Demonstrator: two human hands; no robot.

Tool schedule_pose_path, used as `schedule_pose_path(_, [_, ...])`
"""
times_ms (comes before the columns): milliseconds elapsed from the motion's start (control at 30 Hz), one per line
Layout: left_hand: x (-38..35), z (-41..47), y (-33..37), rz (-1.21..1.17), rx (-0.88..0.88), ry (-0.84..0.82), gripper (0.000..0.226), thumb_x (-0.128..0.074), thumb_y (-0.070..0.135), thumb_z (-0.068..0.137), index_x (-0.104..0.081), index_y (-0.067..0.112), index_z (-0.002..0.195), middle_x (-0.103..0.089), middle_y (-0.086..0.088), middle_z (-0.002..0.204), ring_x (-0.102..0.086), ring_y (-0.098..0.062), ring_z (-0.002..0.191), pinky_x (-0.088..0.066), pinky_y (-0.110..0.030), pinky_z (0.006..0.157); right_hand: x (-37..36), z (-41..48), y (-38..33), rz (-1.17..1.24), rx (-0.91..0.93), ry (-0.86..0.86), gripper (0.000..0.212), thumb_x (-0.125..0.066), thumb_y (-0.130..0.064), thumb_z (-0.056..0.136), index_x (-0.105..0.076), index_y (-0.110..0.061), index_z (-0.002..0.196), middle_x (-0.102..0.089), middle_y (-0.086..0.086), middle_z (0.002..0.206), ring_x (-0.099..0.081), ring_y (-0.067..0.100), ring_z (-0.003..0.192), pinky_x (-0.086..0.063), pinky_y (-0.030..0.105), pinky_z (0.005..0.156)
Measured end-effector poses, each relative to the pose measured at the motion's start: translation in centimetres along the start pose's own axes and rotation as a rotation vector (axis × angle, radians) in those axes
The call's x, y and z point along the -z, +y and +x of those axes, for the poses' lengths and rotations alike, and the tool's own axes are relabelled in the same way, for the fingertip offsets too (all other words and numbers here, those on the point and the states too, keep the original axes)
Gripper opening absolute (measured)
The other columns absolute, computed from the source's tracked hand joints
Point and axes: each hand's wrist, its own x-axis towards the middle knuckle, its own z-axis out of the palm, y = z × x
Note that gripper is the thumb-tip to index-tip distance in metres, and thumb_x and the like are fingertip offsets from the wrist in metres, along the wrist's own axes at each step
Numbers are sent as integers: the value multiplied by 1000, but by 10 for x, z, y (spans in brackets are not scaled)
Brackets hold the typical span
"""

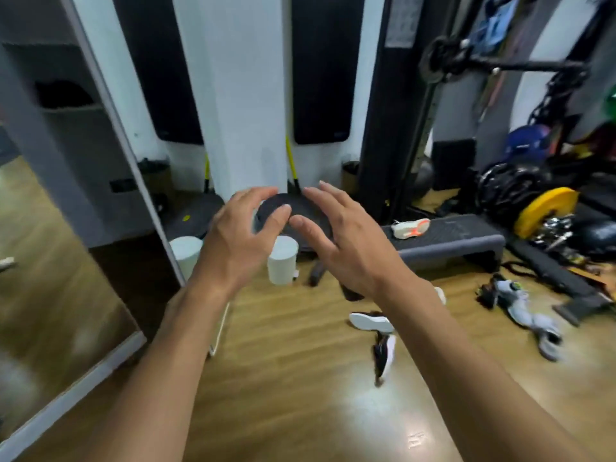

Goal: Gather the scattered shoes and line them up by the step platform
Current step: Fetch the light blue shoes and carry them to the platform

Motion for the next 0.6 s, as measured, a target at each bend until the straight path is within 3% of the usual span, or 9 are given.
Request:
schedule_pose_path(233, [-143, 41, 154, -137, -211, -119, 37, -55, 38, 93, -58, 28, 128, -55, 13, 131, -47, -1, 122, -32, -16, 98, 163, -51, 135, -145, -167, 134, 61, -36, -60, 93, -37, -28, 145, -27, -3, 156, -26, 15, 143, -28, 40, 115])
schedule_pose_path(433, [-242, 68, 266, -234, -356, -189, 36, -55, 37, 93, -58, 27, 128, -56, 14, 128, -43, 11, 111, -25, 7, 84, 276, -87, 223, -241, -276, 218, 60, -38, -59, 93, -40, -27, 144, -31, -2, 155, -28, 14, 142, -27, 34, 115])
schedule_pose_path(600, [-315, 87, 322, -271, -432, -266, 38, -56, 37, 93, -59, 25, 128, -59, 8, 130, -50, 0, 114, -34, -15, 94, 327, -107, 293, -270, -362, 277, 59, -39, -58, 94, -41, -26, 143, -33, 0, 154, -29, 16, 142, -26, 34, 115])
